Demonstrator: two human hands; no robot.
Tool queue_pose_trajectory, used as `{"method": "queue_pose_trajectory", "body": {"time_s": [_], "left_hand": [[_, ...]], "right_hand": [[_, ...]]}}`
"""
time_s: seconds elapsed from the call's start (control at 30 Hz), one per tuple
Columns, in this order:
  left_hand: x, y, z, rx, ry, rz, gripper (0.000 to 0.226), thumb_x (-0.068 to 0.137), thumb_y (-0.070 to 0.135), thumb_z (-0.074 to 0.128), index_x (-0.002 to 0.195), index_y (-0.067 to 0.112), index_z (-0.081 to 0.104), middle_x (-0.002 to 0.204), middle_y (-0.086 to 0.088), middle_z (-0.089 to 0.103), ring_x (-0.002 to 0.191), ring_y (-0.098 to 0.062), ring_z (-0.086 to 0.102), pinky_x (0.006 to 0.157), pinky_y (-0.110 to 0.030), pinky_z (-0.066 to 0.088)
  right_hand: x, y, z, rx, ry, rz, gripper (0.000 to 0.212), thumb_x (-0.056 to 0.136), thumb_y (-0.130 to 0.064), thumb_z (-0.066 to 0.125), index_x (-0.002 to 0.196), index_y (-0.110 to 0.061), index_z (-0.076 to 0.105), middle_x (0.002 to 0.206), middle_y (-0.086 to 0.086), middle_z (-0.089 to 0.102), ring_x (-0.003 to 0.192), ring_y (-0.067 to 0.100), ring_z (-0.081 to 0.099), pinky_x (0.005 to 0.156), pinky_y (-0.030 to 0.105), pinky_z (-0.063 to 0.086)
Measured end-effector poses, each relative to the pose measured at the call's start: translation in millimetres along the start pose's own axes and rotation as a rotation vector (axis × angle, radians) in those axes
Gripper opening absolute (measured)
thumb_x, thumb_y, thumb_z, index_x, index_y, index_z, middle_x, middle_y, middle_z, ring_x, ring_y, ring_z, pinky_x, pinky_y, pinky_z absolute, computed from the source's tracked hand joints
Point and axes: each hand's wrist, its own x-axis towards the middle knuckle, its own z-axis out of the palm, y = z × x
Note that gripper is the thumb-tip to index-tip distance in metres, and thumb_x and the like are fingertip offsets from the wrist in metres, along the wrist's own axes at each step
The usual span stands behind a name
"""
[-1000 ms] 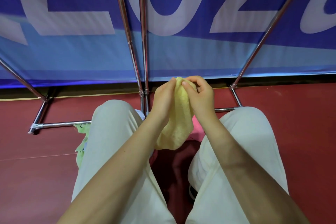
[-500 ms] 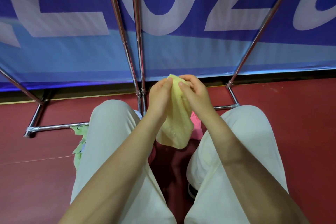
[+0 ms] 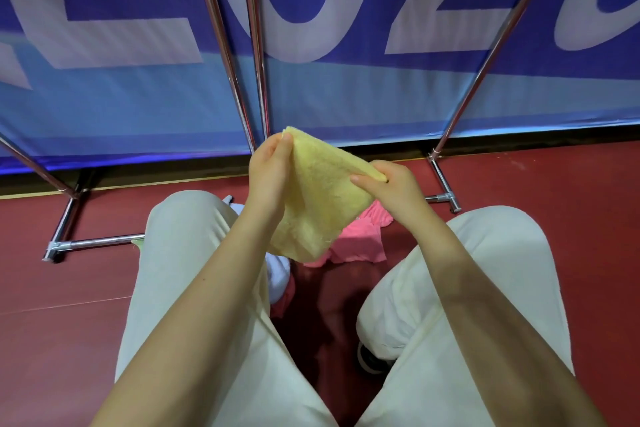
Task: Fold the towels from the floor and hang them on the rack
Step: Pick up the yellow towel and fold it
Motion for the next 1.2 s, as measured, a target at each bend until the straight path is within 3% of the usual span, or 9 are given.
{"method": "queue_pose_trajectory", "body": {"time_s": [0.1, 0.2, 0.37, 0.5, 0.63, 0.83, 1.0, 1.07, 1.2], "left_hand": [[2.3, -7.3, -0.8, 0.056, 0.050, 0.036, 0.026, 0.101, 0.024, 0.044, 0.083, 0.018, 0.063, 0.083, 0.007, 0.058, 0.072, 0.000, 0.049, 0.070, -0.019, 0.039], [-2.7, -17.9, 5.7, 0.200, 0.122, 0.194, 0.024, 0.103, 0.022, 0.039, 0.092, 0.012, 0.058, 0.082, 0.006, 0.056, 0.072, -0.004, 0.047, 0.071, -0.025, 0.038], [-12.8, -15.0, 16.6, 0.294, 0.060, 0.350, 0.021, 0.104, 0.022, 0.036, 0.094, 0.014, 0.051, 0.080, 0.007, 0.053, 0.069, 0.000, 0.048, 0.067, -0.019, 0.037], [-13.0, -12.2, 19.9, 0.265, -0.069, 0.227, 0.018, 0.098, 0.032, 0.052, 0.086, 0.018, 0.056, 0.078, 0.011, 0.053, 0.065, 0.010, 0.049, 0.064, -0.009, 0.039], [-10.4, -13.6, 19.4, 0.212, -0.100, 0.049, 0.039, 0.096, 0.039, 0.053, 0.089, 0.002, 0.063, 0.080, -0.002, 0.056, 0.068, -0.005, 0.049, 0.066, -0.022, 0.039], [-10.7, -10.7, 22.1, 0.031, -0.038, -0.115, 0.029, 0.095, 0.042, 0.053, 0.084, 0.015, 0.058, 0.083, -0.003, 0.053, 0.072, -0.011, 0.046, 0.069, -0.029, 0.040], [-9.8, -12.6, 27.2, -0.073, 0.013, -0.274, 0.035, 0.094, 0.040, 0.057, 0.063, 0.025, 0.052, 0.057, 0.010, 0.046, 0.060, -0.013, 0.043, 0.060, -0.030, 0.037], [-11.6, -15.5, 29.7, -0.106, 0.014, -0.326, 0.031, 0.095, 0.038, 0.057, 0.069, 0.022, 0.057, 0.056, 0.010, 0.046, 0.058, -0.012, 0.041, 0.055, -0.027, 0.033], [-17.7, -19.8, 32.5, -0.233, 0.006, -0.431, 0.034, 0.094, 0.037, 0.059, 0.111, 0.009, 0.068, 0.085, 0.000, 0.063, 0.081, -0.016, 0.055, 0.076, -0.029, 0.043]], "right_hand": [[-4.2, 1.3, -2.8, 0.273, 0.078, 0.091, 0.022, 0.086, -0.017, 0.068, 0.084, 0.005, 0.065, 0.076, 0.011, 0.056, 0.073, 0.016, 0.050, 0.067, 0.030, 0.042], [-11.1, 0.3, -0.1, 0.394, 0.157, 0.123, 0.006, 0.089, -0.018, 0.065, 0.086, -0.017, 0.070, 0.089, 0.009, 0.068, 0.085, 0.020, 0.061, 0.083, 0.047, 0.052], [-22.9, -6.8, -1.1, 0.562, 0.301, 0.108, 0.011, 0.093, -0.019, 0.060, 0.090, -0.023, 0.070, 0.091, -0.003, 0.072, 0.090, 0.012, 0.067, 0.083, 0.032, 0.053], [-25.7, -5.3, -3.2, 0.589, 0.366, 0.127, 0.011, 0.093, -0.024, 0.059, 0.093, -0.023, 0.071, 0.093, -0.004, 0.073, 0.094, 0.012, 0.068, 0.083, 0.028, 0.053], [-23.3, -4.1, -0.9, 0.597, 0.413, 0.158, 0.012, 0.093, -0.024, 0.059, 0.092, -0.023, 0.071, 0.094, 0.000, 0.073, 0.095, 0.017, 0.068, 0.086, 0.035, 0.054], [-20.7, -2.6, 3.9, 0.588, 0.437, 0.165, 0.013, 0.090, -0.027, 0.063, 0.082, -0.023, 0.071, 0.082, -0.004, 0.071, 0.079, 0.007, 0.065, 0.075, 0.028, 0.054], [-13.8, -0.5, 9.8, 0.601, 0.465, 0.204, 0.012, 0.090, -0.023, 0.063, 0.080, -0.023, 0.071, 0.077, -0.008, 0.070, 0.075, 0.005, 0.063, 0.073, 0.024, 0.052], [-9.9, 2.5, 13.4, 0.620, 0.484, 0.243, 0.012, 0.089, -0.020, 0.065, 0.078, -0.022, 0.071, 0.077, -0.006, 0.070, 0.076, 0.008, 0.064, 0.076, 0.028, 0.053], [-2.2, 8.5, 23.3, 0.663, 0.493, 0.371, 0.013, 0.080, -0.024, 0.073, 0.067, -0.020, 0.070, 0.076, 0.000, 0.069, 0.078, 0.016, 0.063, 0.084, 0.043, 0.054]]}}
